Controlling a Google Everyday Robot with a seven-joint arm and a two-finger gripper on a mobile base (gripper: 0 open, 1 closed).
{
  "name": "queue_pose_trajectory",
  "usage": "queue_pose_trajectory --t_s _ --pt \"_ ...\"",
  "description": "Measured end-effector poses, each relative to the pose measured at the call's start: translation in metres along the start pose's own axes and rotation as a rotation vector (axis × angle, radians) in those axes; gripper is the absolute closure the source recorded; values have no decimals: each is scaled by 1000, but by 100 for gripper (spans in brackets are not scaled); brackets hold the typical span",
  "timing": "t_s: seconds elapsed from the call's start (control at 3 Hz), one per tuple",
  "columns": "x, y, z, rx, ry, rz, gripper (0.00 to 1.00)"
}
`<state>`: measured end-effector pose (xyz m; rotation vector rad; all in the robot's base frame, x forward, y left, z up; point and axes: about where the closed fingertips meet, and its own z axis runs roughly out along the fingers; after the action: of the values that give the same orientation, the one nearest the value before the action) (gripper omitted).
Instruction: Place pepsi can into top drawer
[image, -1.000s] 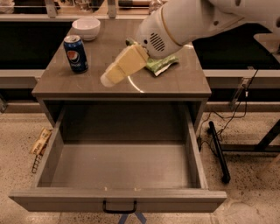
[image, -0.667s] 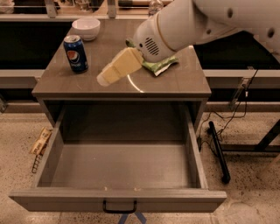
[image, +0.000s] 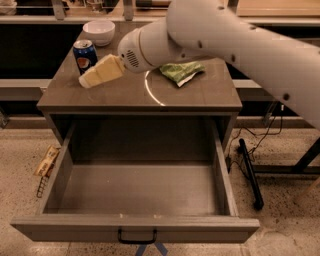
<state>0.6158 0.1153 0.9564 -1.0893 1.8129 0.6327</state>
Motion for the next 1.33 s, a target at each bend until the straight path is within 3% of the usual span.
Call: queue_pose_trajectory --t_s 0.33,0.67,1.33 --pt "-17 2 47 -38 -63 0 0" --pt "-23 -4 88 -27 -99 7 0" --pt "2 -55 122 69 -134 22 0"
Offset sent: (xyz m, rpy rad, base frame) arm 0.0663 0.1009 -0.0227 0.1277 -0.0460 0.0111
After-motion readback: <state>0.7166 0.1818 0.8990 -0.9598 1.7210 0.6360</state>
